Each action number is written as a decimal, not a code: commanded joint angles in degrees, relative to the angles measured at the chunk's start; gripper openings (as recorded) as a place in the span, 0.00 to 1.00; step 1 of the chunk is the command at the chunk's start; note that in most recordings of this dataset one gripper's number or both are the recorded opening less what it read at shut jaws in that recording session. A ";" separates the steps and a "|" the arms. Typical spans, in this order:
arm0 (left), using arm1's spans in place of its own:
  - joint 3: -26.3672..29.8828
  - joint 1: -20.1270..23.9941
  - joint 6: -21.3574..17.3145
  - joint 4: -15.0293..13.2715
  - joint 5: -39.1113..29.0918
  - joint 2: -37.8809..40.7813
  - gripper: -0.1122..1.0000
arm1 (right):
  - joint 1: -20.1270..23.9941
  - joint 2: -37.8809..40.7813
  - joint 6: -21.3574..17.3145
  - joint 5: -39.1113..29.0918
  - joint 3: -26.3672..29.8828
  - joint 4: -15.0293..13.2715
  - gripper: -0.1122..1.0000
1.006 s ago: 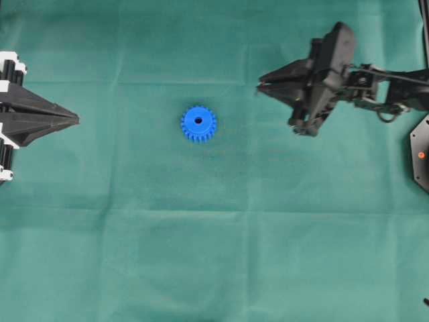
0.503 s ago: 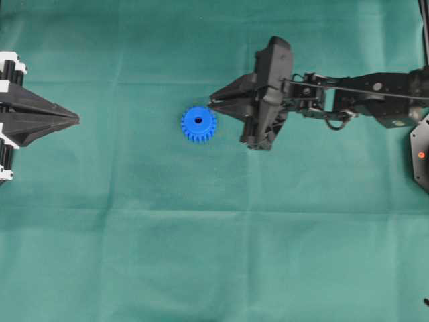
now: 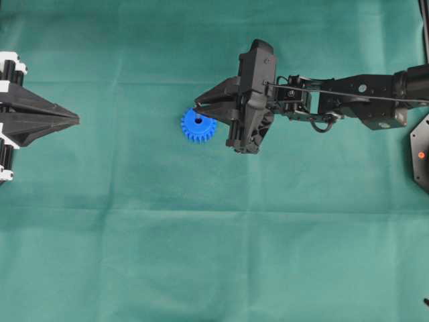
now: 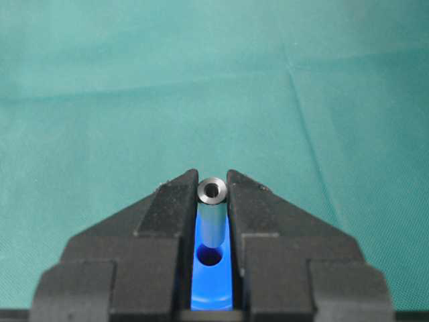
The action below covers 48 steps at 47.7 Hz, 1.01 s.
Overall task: Insert the shaft placed at a random location into the center hole of the small gear at another random location.
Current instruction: 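Lower the shaft into the gear's center hole with the right gripper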
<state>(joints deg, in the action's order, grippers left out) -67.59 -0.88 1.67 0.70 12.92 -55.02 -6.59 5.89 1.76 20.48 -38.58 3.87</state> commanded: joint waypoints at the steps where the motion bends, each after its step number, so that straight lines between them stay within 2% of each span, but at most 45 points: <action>1: 0.97 -0.18 -0.09 0.09 0.35 0.44 0.10 | 0.26 -0.44 0.79 -0.18 1.49 0.00 0.22; 48: 0.88 -0.18 -0.18 0.09 0.26 0.44 0.10 | 0.26 5.54 0.70 1.41 2.64 0.00 0.22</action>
<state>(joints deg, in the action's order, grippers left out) -67.59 -0.88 1.58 0.62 12.92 -55.02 -6.42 11.69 1.76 20.74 -37.53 3.87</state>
